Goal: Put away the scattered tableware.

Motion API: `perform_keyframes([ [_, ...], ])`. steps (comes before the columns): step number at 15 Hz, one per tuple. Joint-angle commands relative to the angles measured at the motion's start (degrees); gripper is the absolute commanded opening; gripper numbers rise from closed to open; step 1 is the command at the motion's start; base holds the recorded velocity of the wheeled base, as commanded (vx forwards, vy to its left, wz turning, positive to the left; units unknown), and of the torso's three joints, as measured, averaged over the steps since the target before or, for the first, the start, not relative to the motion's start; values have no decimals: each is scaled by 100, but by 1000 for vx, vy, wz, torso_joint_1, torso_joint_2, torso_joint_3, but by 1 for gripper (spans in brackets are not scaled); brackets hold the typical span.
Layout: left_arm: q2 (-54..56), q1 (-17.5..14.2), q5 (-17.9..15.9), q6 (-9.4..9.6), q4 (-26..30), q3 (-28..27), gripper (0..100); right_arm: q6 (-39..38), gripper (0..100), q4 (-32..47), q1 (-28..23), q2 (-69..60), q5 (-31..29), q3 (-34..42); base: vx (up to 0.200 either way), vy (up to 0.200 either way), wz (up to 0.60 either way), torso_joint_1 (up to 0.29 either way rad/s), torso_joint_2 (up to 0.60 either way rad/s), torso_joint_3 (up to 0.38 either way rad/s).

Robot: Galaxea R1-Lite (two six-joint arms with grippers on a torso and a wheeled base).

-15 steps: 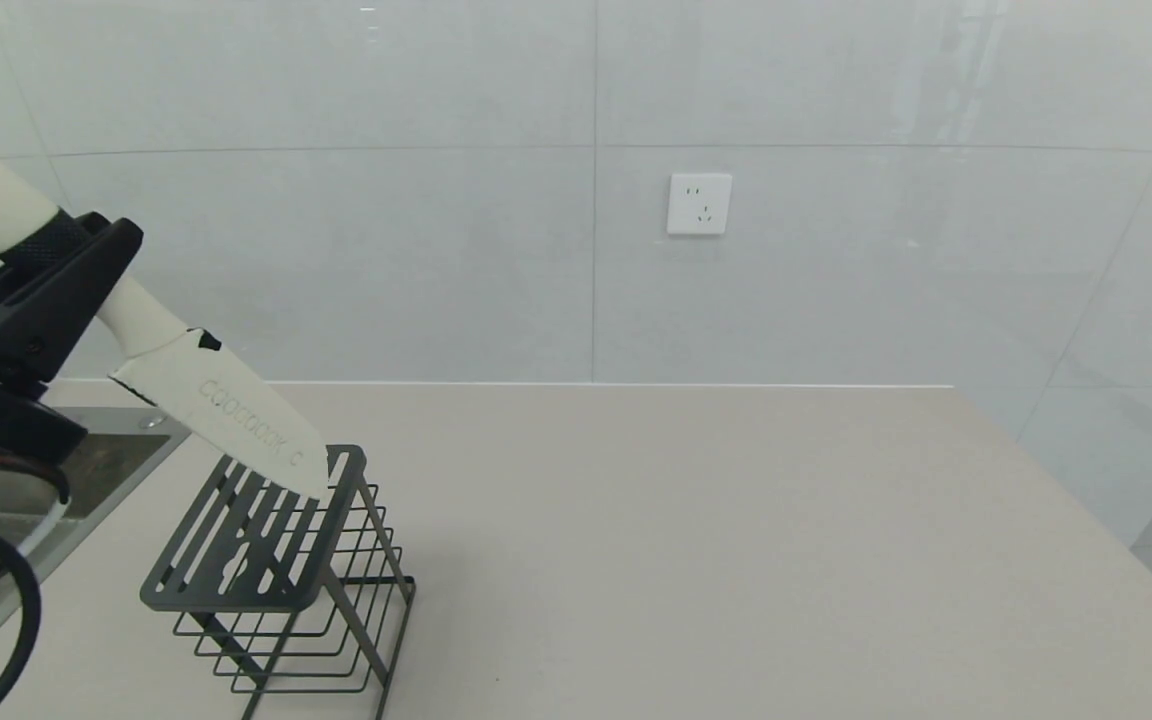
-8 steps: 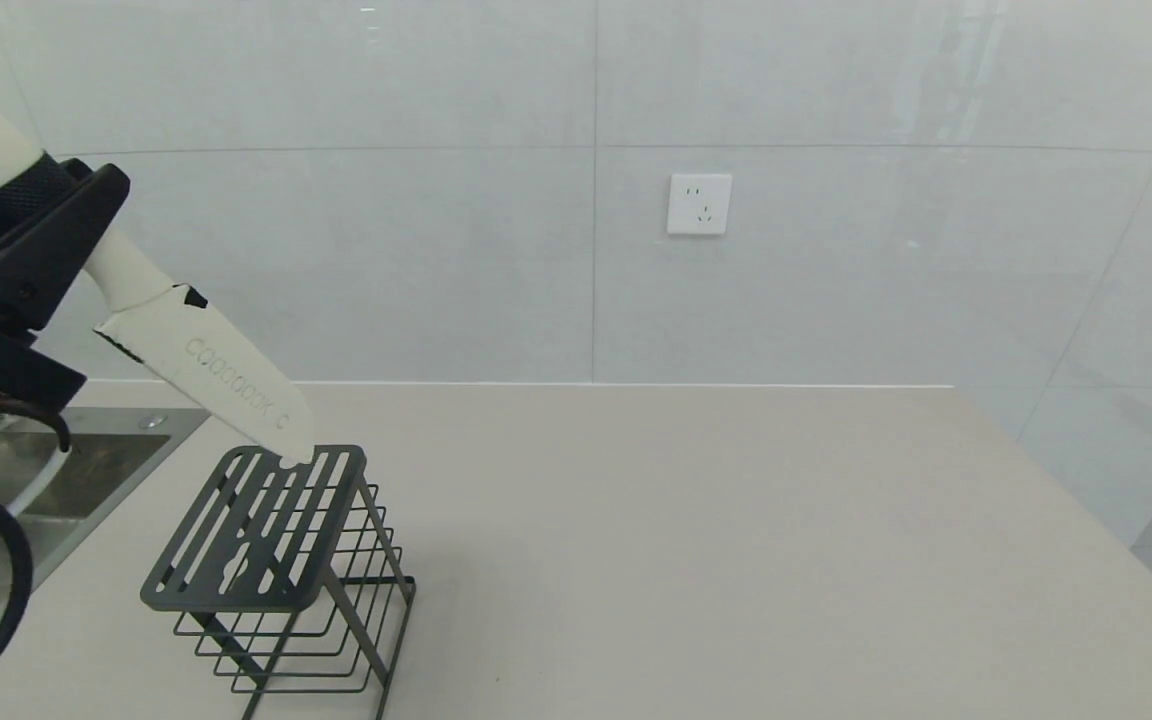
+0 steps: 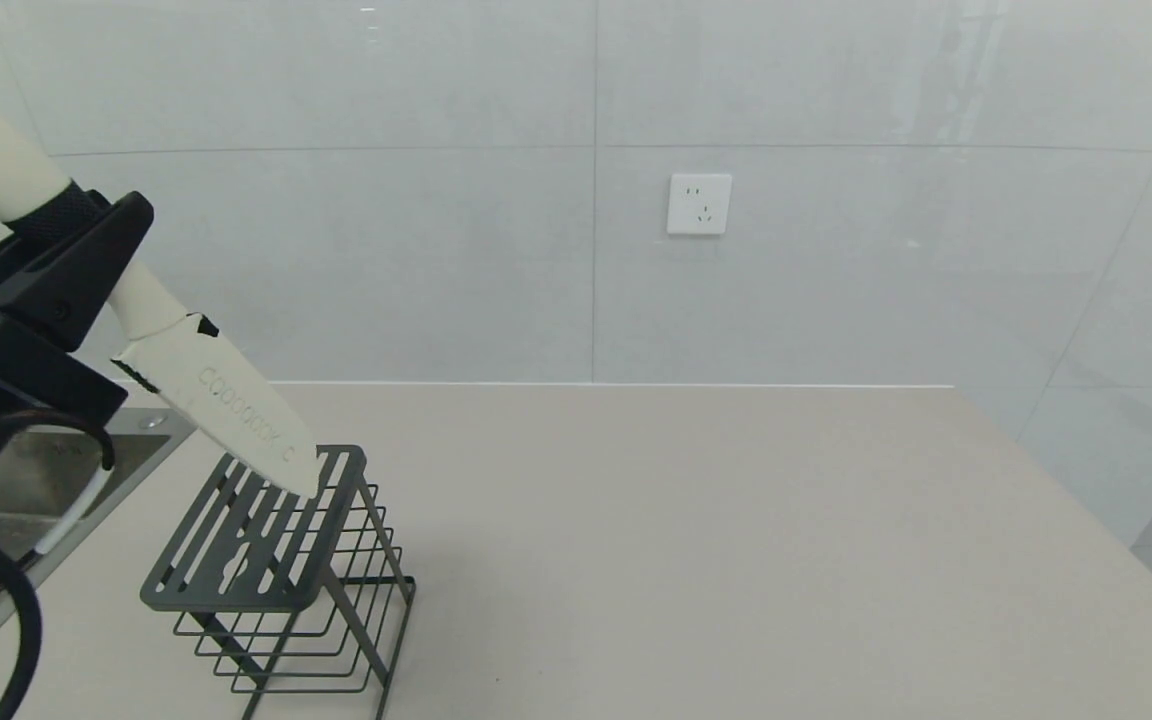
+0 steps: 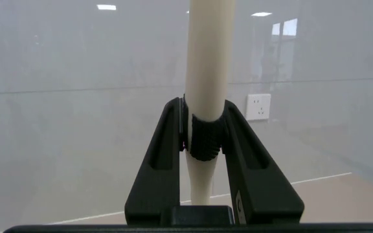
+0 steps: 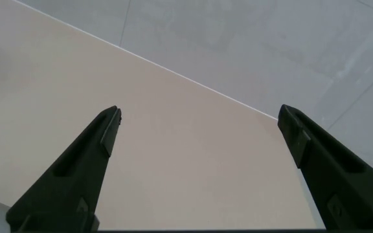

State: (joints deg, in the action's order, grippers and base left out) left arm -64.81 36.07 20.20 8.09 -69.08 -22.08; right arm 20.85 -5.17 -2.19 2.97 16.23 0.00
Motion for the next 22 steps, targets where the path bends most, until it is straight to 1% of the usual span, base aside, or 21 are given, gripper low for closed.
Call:
perform_keyframes([
  [1, -15, 295, 230, 17, 35, 10, 0, 7, 100, -2, 0, 37, 3, 0, 0, 0, 0, 0, 0, 0],
  [2, -15, 489, 608, 8, 106, 19, 0, 7, 100, -2, 0, 37, 3, 0, 0, 0, 0, 0, 0, 0],
  [3, -41, 515, 652, -1, 114, 37, 0, 7, 100, -2, 0, 28, 3, 0, 0, 0, 0, 0, 0, 0],
  [7, -94, 436, 643, -1, 123, 54, 0, 7, 100, -2, 8, 28, 3, 0, 0, 0, 0, 0, 0, 0],
  [9, -102, 357, 643, 8, 114, 54, 0, -19, 100, 25, 123, -78, -41, 0, 0, 0, 0, 0, 0, 0],
  [10, -102, 242, 643, 17, 114, 54, 0, -54, 100, 51, 219, -297, -155, 0, 0, 0, 0, 0, 0, 0],
  [17, -155, 128, 634, 17, 106, 37, 0, -72, 100, 51, 219, -297, -155, 0, 0, 0, 0, 0, 0, 0],
  [22, -243, 137, 634, 52, 106, 37, 0, -63, 100, 51, 219, -297, -155, 0, 0, 0, 0, 0, 0, 0],
])
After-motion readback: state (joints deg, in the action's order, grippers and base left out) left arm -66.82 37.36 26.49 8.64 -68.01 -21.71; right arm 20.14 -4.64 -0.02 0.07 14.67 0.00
